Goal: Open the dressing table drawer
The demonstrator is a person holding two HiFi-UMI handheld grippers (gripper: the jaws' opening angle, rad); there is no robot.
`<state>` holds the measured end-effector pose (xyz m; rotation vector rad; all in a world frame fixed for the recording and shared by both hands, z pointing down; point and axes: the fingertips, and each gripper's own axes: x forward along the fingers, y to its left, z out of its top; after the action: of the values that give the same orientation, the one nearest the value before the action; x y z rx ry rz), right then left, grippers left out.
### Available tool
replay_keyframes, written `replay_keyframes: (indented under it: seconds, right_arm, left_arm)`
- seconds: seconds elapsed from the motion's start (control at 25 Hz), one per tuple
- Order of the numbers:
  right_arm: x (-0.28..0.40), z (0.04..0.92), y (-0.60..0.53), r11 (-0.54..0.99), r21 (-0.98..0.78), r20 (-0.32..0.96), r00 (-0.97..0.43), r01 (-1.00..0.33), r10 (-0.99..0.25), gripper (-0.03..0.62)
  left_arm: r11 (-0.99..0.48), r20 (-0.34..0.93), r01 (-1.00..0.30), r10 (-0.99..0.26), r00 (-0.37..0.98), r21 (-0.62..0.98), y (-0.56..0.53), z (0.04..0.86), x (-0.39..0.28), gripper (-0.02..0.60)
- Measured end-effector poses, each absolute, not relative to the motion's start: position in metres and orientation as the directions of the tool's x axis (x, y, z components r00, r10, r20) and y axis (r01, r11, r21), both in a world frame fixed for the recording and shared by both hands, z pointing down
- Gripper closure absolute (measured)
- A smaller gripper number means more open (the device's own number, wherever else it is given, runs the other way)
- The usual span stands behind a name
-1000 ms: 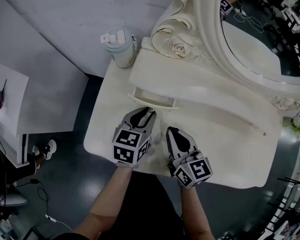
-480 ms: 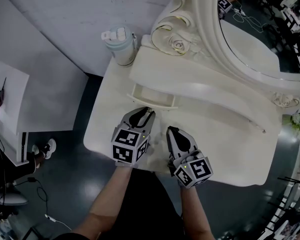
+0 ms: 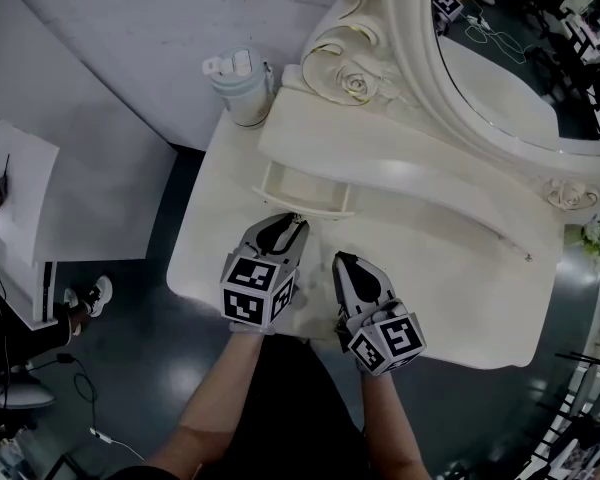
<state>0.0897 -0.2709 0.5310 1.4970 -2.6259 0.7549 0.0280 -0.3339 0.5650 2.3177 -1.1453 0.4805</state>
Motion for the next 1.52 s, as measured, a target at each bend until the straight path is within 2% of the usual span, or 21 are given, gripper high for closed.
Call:
replay_keyframes:
  seconds: [0.64, 0.92, 1.12, 1.24, 1.32, 1.4, 1.52]
  right_arm:
    - [0.088, 0.531, -0.264, 0.424, -0.393, 0.256, -0.539, -0.816, -0.802, 0.588]
    - [0.088, 0.527, -0.262, 0.424, -0.39, 0.25, -0.537, -0.817, -0.805, 0.588]
    - [0.085, 0.522, -0.261, 0.436, -0.383, 0.242, -0.543, -0.815, -0.804, 0.588]
    - [0.086, 0.519, -0.26, 0.439, -0.377, 0.239, -0.544, -0.816, -0.805, 0.588]
    - [0.087, 0.516, -0.26, 0.441, -0.374, 0.235, -0.543, -0.816, -0.806, 0.588]
    - [0.087, 0.511, -0.26, 0.445, -0.37, 0.225, -0.543, -0.816, -0.809, 0.588]
    - [0.087, 0.502, -0.262, 0.454, -0.361, 0.21, -0.545, -0.815, -0.812, 0.588]
  left_arm:
    - [-0.517, 0.515, -0.809, -0.631, 0.581, 0.279, -0.326, 0.566, 0.026, 0.472]
    - [-0.534, 0.5, -0.802, -0.634, 0.59, 0.269, -0.321, 0.561, 0.025, 0.437]
    - [-0.52, 0.494, -0.809, -0.646, 0.582, 0.274, -0.314, 0.559, 0.018, 0.437]
    - [-0.517, 0.488, -0.813, -0.655, 0.577, 0.267, -0.312, 0.556, 0.014, 0.486]
    - [-0.521, 0.48, -0.812, -0.659, 0.579, 0.263, -0.31, 0.552, 0.013, 0.489]
    - [-0.525, 0.469, -0.811, -0.665, 0.581, 0.258, -0.309, 0.547, 0.011, 0.565]
    - [-0.537, 0.451, -0.8, -0.664, 0.596, 0.267, -0.308, 0.539, 0.012, 0.578]
